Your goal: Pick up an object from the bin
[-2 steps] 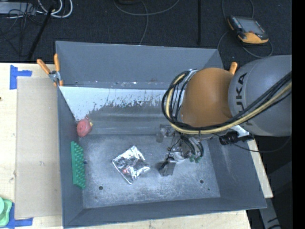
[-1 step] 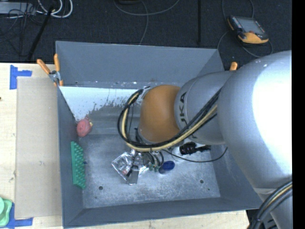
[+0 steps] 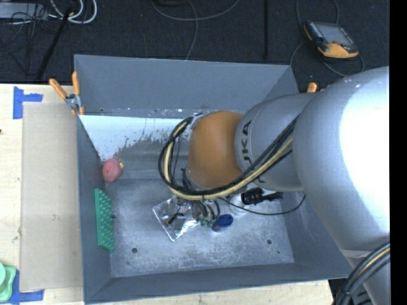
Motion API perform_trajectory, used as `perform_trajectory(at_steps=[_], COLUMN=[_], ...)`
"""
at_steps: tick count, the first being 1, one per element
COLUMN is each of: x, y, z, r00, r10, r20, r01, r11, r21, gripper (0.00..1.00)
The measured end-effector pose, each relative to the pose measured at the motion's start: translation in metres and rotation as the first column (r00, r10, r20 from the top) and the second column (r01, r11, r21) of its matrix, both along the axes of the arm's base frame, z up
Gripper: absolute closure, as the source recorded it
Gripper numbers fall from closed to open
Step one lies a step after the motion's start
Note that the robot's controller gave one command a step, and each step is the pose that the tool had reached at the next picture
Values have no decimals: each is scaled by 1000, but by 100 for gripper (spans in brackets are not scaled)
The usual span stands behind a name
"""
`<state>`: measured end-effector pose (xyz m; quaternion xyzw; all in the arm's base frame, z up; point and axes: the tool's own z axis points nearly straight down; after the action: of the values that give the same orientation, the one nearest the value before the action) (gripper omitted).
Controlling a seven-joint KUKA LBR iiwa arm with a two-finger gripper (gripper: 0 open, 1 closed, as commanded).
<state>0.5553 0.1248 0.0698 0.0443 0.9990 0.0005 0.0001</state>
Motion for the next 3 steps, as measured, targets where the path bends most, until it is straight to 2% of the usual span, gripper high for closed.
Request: perform_trajectory(at_steps=[1, 2, 3], x=[-39, -49, -49], y=[19, -44, -42], z=[146, 91, 92], r00=[1000, 867, 867], r10=[31, 499, 498], r20=[7, -5, -2], r01=[-31, -499, -498], r11=[1000, 867, 867], r21=[1, -1, 0], gripper=[100, 100, 0])
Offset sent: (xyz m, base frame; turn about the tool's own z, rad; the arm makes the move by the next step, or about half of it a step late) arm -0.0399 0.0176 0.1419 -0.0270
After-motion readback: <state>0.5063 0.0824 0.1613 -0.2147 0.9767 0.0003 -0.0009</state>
